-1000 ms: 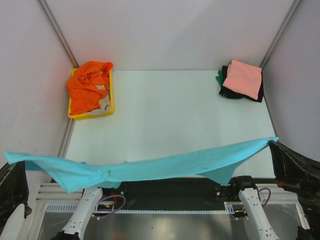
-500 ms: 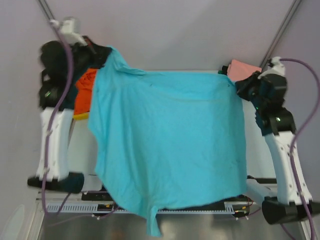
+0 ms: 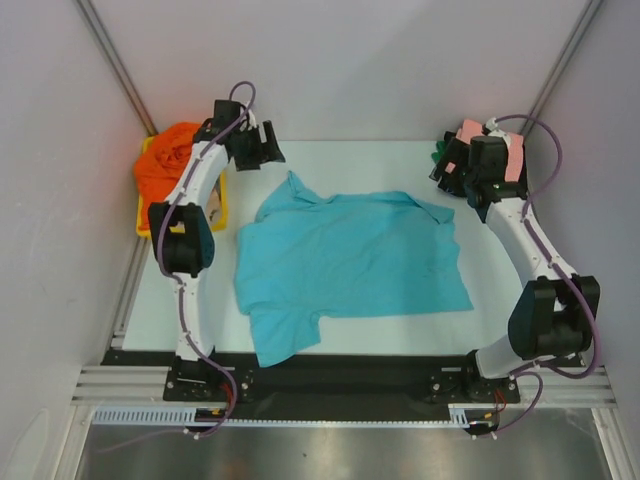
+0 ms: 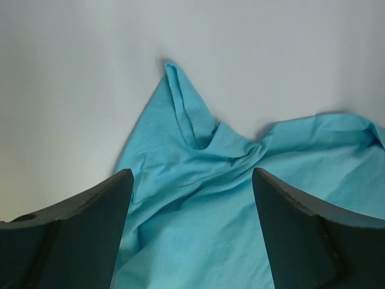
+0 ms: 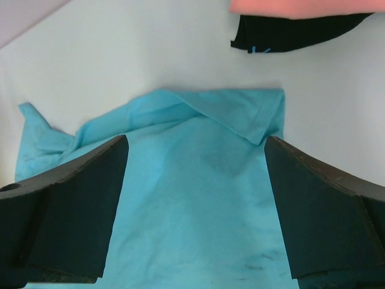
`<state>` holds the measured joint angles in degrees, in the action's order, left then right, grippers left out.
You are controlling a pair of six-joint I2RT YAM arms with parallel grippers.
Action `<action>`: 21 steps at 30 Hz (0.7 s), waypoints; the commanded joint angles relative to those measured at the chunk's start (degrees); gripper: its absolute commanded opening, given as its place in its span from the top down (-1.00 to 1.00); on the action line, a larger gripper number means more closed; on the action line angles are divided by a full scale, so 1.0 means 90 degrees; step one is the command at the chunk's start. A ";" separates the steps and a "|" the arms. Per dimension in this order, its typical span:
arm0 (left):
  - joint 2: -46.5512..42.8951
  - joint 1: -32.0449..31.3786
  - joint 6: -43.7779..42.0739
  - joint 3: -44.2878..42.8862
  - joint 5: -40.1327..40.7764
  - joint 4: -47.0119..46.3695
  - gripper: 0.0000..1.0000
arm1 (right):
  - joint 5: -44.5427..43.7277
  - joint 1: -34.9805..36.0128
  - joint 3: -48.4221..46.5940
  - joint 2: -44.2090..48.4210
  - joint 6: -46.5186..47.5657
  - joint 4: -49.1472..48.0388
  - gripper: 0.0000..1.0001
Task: Fold and stack the t-shirts
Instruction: Flatten the tshirt out
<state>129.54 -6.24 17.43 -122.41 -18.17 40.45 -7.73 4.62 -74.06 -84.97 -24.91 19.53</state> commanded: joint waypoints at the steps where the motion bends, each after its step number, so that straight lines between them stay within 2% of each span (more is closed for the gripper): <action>1: -0.1088 -0.0195 -0.0101 0.0071 0.0183 -0.0214 -0.72 | 0.0164 0.0159 -0.0161 -0.0042 0.0111 -0.0411 -0.99; 5: -0.1716 -0.0234 0.0327 0.0972 0.0612 -0.0334 -0.67 | 0.0331 0.0539 0.0357 0.0008 -0.0123 -0.0704 -0.99; 10: -0.3110 -0.0458 0.0641 0.3207 0.1110 -0.1172 -0.61 | 0.0488 0.1194 0.0524 -0.0441 -0.0016 -0.0959 -0.99; 12: -0.3231 -0.0508 0.0661 0.3822 0.1296 -0.1514 -0.62 | 0.0458 0.1332 0.0320 -0.0851 -0.0006 -0.0842 -0.99; 17: -0.2558 -0.0498 0.0729 0.3709 0.1677 -0.1242 -0.63 | 0.0185 0.1235 -0.0490 -0.1866 0.0130 -0.0316 -0.99; 21: -0.1982 -0.0488 0.0788 0.3640 0.1629 -0.1292 -0.59 | -0.0584 0.1128 -0.1408 -0.2784 0.0345 0.0368 -0.97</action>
<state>108.92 -10.70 23.11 -89.01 -4.97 30.02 -6.79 15.84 -80.47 -107.53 -23.90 18.55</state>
